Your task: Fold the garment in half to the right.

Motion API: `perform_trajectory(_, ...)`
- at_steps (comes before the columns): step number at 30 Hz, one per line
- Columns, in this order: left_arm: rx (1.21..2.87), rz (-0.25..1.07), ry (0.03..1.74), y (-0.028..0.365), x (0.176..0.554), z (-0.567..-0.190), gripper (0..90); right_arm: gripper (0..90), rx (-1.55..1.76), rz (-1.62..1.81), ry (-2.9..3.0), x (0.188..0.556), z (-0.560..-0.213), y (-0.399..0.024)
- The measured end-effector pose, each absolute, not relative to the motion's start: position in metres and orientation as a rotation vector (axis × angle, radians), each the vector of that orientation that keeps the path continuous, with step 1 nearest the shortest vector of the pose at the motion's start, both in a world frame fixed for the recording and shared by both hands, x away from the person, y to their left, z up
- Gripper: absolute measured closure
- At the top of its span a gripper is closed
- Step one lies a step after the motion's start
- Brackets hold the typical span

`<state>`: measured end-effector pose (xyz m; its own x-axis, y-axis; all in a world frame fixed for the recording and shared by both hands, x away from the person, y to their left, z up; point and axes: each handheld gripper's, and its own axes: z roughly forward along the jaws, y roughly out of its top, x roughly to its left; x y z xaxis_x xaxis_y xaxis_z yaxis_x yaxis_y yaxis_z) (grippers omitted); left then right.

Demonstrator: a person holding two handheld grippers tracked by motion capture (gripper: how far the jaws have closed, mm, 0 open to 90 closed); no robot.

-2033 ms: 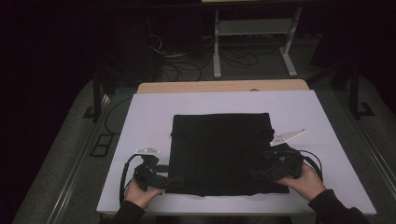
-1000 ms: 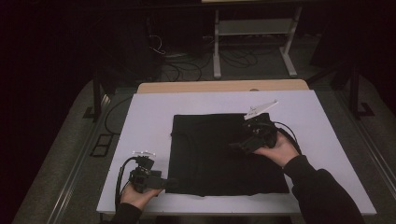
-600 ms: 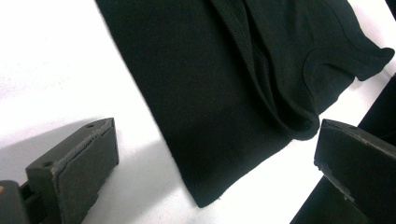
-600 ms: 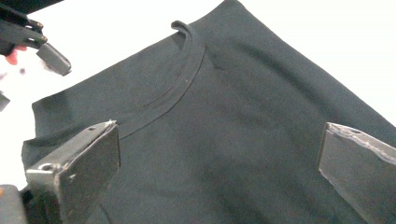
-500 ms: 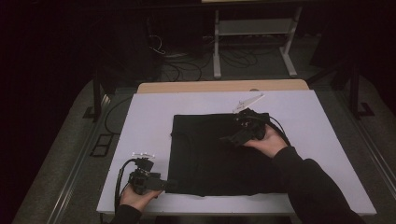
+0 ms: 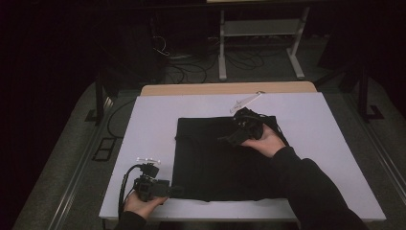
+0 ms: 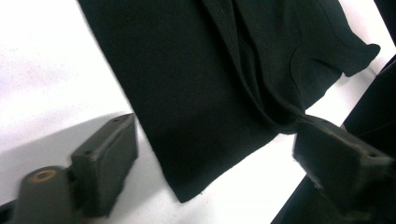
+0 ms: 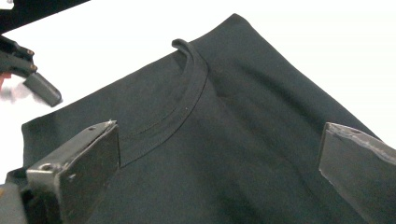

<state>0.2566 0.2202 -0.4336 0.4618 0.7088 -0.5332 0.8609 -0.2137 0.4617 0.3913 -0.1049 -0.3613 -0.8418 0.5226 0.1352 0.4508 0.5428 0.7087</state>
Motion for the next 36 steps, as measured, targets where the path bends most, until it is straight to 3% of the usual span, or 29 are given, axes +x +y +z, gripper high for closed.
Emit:
perform_trajectory(10,2.004,-0.243,1.328,0.216,0.256,-0.435,46.0,0.0,0.818,1.185,2.682,0.401,-0.360,-0.092)
perform_trajectory(15,2.041,-0.187,1.340,0.213,0.255,-0.434,57.1,0.0,0.789,1.190,2.678,0.405,-0.359,-0.084)
perform_trajectory(21,2.079,-0.139,1.347,0.210,0.255,-0.433,65.8,0.0,0.778,1.183,2.697,0.409,-0.360,-0.073)
perform_trajectory(28,2.110,-0.150,1.339,0.206,0.255,-0.434,82.4,0.0,0.765,1.171,2.708,0.416,-0.363,-0.061)
perform_trajectory(36,2.111,-0.173,1.338,0.207,0.256,-0.434,85.4,0.7,0.722,1.135,2.703,0.424,-0.366,-0.047)
